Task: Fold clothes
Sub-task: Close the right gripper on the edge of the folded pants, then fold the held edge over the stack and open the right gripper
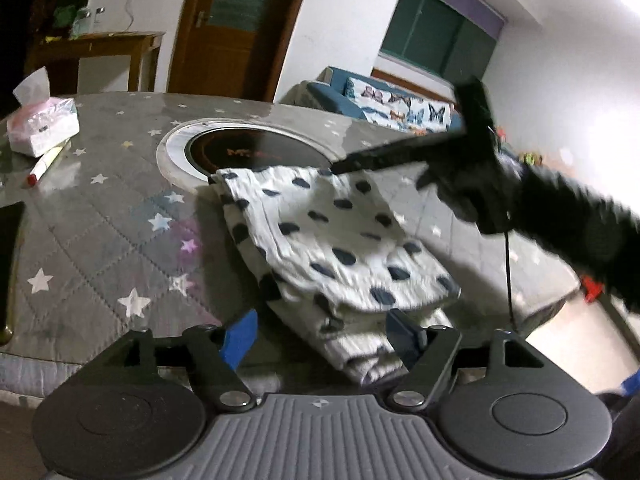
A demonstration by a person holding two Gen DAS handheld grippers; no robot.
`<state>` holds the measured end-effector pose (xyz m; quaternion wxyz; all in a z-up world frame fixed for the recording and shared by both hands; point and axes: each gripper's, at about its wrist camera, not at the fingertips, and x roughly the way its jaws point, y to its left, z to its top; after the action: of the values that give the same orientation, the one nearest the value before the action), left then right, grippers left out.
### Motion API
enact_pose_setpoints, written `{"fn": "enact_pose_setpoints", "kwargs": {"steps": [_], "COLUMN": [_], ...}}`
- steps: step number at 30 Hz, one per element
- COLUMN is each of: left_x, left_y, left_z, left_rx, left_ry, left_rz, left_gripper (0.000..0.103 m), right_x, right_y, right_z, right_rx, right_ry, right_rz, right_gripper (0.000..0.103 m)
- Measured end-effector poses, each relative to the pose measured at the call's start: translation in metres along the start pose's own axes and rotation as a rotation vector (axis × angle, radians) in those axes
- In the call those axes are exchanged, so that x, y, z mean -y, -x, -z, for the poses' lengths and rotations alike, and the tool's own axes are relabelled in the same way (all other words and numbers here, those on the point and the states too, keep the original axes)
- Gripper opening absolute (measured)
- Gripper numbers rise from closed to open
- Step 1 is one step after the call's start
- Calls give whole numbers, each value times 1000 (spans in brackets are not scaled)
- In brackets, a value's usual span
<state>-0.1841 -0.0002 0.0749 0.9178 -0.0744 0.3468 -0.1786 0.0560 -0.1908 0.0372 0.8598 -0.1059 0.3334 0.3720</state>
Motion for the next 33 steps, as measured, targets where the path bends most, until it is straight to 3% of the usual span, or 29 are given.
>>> {"fn": "enact_pose_setpoints", "kwargs": {"steps": [7, 13, 16, 25, 33], "left_x": [3, 2, 3, -7, 4], "left_y": [-12, -18, -20, -46, -108], "left_z": [8, 10, 9, -8, -51], "left_rx": [-42, -54, -48, -21, -39], "left_ry": [-47, -70, -87, -111, -177], "left_rz": [-7, -31, -44, -76, -16], "left_gripper": [78, 79, 79, 74, 50], "right_x": [24, 20, 16, 36, 51], "right_y": [-24, -12, 2, 60, 122], "right_z": [10, 13, 15, 54, 112], "right_rx": [-64, -63, -39, 18, 59], "right_ry": [-131, -124, -104, -187, -327], "right_rz": [-59, -36, -5, 190, 436], "right_gripper": [48, 19, 14, 12, 11]}}
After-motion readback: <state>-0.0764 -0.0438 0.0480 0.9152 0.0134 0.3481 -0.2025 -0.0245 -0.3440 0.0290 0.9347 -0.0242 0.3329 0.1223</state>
